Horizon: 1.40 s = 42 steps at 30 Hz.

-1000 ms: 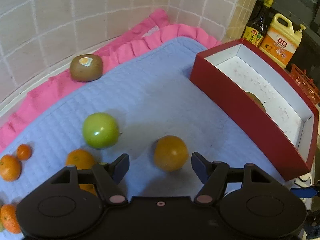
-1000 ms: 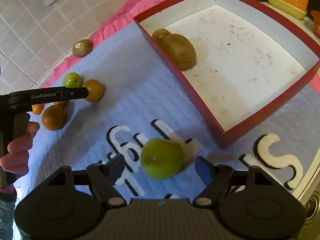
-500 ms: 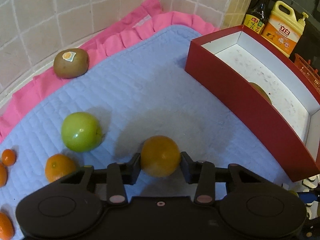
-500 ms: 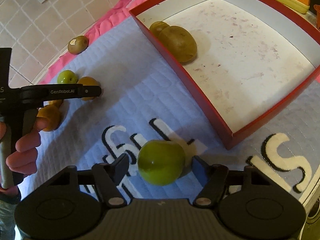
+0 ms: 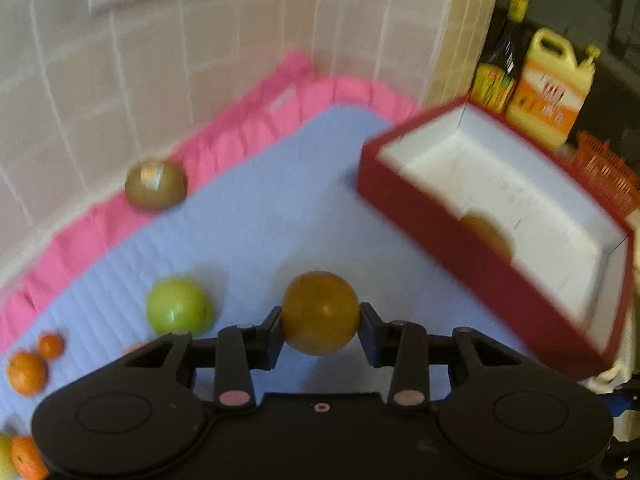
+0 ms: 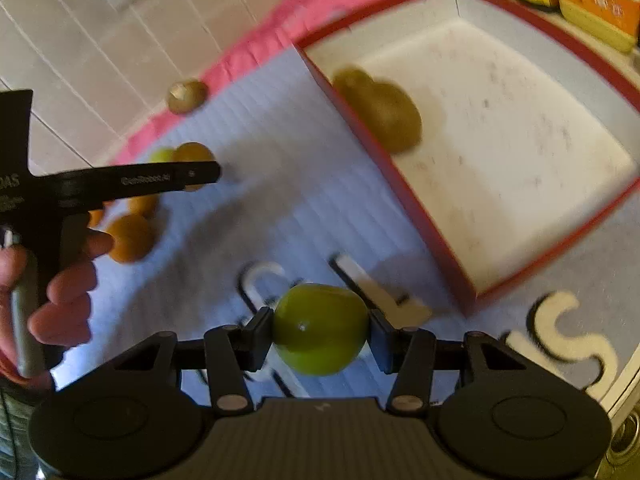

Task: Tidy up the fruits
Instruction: 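Carry the orange with the left tool while the right tool carries the green apple to the box, then open the left tool over the box while the right tool releases the green apple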

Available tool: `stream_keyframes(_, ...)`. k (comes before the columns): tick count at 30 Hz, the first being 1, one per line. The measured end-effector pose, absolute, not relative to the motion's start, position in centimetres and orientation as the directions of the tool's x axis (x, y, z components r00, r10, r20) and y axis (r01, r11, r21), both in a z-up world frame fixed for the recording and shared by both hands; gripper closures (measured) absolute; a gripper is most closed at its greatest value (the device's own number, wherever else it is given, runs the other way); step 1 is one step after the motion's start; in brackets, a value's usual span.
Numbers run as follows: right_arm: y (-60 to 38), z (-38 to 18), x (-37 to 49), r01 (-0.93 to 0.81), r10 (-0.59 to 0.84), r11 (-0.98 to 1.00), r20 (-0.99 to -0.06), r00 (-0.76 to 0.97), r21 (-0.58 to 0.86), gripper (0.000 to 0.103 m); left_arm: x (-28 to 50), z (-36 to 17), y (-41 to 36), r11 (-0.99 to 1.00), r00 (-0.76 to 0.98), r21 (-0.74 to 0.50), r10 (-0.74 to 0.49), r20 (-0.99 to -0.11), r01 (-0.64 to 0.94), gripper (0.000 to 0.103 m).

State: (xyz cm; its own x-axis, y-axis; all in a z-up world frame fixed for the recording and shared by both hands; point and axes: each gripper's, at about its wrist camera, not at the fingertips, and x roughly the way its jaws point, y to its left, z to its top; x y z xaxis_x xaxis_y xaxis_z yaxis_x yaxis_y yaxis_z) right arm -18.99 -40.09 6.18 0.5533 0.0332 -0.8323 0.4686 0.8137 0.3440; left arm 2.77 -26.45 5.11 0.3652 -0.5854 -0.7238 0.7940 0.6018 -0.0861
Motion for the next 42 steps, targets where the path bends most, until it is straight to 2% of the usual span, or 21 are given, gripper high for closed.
stream_keyframes(5, -42.3, 11.0, -19.6, 0.437, -0.037, 0.841, -0.770, 0.637, 0.320, 0.051, 2.2, 10.7, -28.7, 0.548, 0.363, -0.123, -0.688, -0.629, 0.827, 0.057)
stream_keyframes(9, -45.2, 13.6, -19.9, 0.459, -0.121, 0.847, -0.743, 0.659, 0.269, 0.051, 3.3, 14.2, -32.3, 0.479, 0.267, -0.237, -0.762, -0.590, 0.845, 0.056)
stream_keyframes(13, -48.0, 15.5, -19.9, 0.487, -0.220, 0.855, -0.725, 0.653, 0.179, 0.051, 3.2, 16.6, -36.7, 0.441, 0.260, -0.212, -0.784, -0.564, 0.872, 0.056)
stream_keyframes(16, -49.7, 16.1, -20.0, 0.495, -0.250, 0.856, -0.718, 0.650, 0.150, 0.051, 3.0, 16.9, -39.7, 0.417, 0.232, -0.207, -0.781, -0.580, 0.885, 0.056)
stream_keyframes(19, -50.9, 15.7, -19.4, 0.494, -0.267, 0.861, -0.724, 0.636, 0.117, 0.051, 3.5, 15.8, -42.7, 0.408, 0.181, -0.250, -0.767, -0.616, 0.878, 0.056)
stream_keyframes(25, -52.4, 12.0, -17.4, 0.477, -0.215, 0.873, -0.798, 0.563, 0.101, 0.051, 3.2, 10.8, -46.5, 0.498, 0.237, -0.214, -0.692, -0.682, 0.840, 0.056)
stream_keyframes(33, -52.9, 8.3, -15.3, 0.434, -0.129, 0.894, -0.859, 0.495, 0.116, 0.051, 5.5, 5.8, -46.6, 0.495, 0.129, -0.287, -0.648, -0.751, 0.820, 0.056)
stream_keyframes(42, -53.3, 5.8, -14.1, 0.452, -0.115, 0.885, -0.890, 0.442, 0.109, 0.051, 6.0, 4.2, -48.3, 0.473, 0.107, -0.248, -0.605, -0.789, 0.846, 0.056)
